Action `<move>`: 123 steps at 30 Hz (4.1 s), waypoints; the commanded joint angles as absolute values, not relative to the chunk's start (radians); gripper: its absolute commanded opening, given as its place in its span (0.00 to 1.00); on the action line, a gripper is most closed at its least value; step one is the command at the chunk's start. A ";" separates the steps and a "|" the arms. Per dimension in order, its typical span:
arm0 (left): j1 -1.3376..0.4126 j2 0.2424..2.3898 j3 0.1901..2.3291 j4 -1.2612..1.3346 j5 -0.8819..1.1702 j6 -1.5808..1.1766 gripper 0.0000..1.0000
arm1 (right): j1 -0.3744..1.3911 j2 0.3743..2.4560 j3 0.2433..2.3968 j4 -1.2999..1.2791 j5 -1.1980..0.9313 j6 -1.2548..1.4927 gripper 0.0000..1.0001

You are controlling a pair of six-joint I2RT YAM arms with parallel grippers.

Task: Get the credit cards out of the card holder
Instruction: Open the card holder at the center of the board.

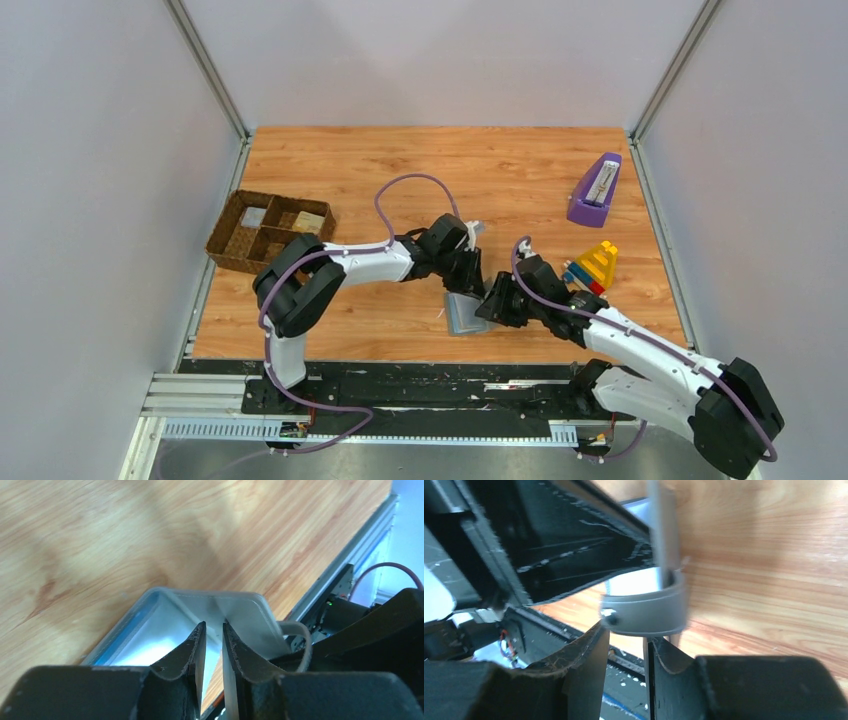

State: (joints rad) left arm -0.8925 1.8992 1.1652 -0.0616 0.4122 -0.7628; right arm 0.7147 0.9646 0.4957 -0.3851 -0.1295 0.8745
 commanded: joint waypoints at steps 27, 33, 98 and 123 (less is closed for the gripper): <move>-0.805 1.696 0.930 -0.183 0.326 -0.782 0.38 | 0.719 1.165 0.483 -0.184 -0.082 0.727 0.73; -0.805 1.700 0.927 -0.161 0.349 -0.783 0.38 | 0.758 1.184 0.518 -0.239 -0.003 0.720 0.74; -0.822 1.690 0.948 -0.134 0.367 -0.751 0.37 | 0.919 1.170 0.545 -0.331 0.278 1.059 0.40; -0.828 1.876 1.129 -0.031 0.514 -0.720 0.36 | 0.920 1.015 0.599 -0.524 0.384 1.034 0.39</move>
